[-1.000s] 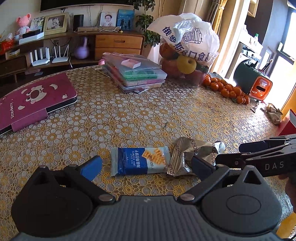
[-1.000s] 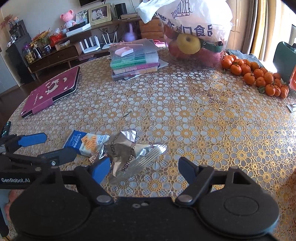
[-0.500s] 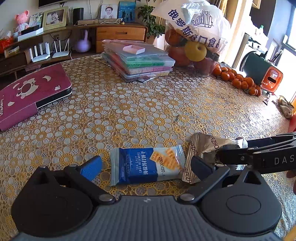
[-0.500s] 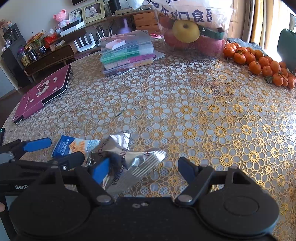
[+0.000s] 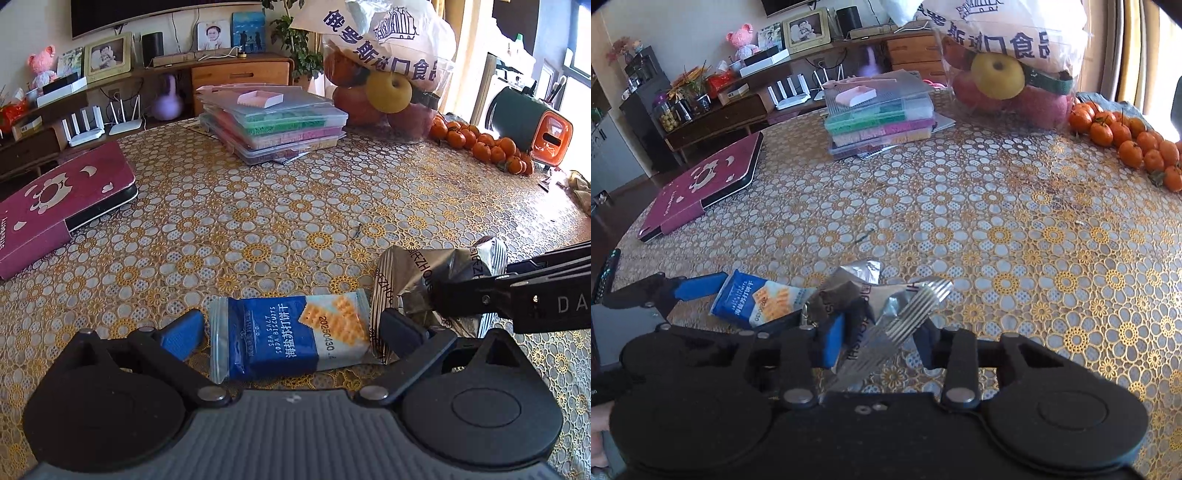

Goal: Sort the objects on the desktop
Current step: 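Grasp the blue cracker packet with the left tool while the right tool grasps the foil wrapper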

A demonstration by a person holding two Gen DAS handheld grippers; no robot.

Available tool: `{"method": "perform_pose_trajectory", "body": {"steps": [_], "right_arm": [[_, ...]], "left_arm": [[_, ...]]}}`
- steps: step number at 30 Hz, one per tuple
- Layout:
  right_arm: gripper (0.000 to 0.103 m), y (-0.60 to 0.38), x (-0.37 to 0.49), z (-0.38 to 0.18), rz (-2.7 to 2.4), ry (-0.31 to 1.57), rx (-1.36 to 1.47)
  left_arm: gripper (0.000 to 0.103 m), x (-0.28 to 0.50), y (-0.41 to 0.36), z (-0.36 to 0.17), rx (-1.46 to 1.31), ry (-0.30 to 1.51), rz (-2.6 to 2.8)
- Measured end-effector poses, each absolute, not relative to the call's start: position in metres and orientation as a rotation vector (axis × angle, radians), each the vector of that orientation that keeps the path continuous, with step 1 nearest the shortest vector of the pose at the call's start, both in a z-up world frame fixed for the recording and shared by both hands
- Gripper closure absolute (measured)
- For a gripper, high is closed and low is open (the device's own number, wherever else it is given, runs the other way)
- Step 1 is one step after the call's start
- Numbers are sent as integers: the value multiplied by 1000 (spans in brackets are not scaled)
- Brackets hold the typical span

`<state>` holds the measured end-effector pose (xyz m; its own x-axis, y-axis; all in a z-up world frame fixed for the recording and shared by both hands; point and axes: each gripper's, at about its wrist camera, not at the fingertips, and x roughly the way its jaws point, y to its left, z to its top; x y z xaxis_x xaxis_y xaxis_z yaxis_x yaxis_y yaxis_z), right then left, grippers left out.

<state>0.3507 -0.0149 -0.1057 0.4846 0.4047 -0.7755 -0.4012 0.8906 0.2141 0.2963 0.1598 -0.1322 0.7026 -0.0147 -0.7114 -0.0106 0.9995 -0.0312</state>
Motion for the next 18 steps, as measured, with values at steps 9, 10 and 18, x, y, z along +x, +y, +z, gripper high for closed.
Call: {"method": "perform_pose_trajectory", "body": {"steps": [9,10,18], "right_arm": [[79,-23,349,-102,498,945,51],[80,-25,348,-101,495,945,55],[80,-45,340,-99,469,952,81]], "left_arm": [[31,293,161,-126,-66,774,-16],[32,293,162,-125,-74,776,-15],[42,287,167,-119,-156,782,-25]]}}
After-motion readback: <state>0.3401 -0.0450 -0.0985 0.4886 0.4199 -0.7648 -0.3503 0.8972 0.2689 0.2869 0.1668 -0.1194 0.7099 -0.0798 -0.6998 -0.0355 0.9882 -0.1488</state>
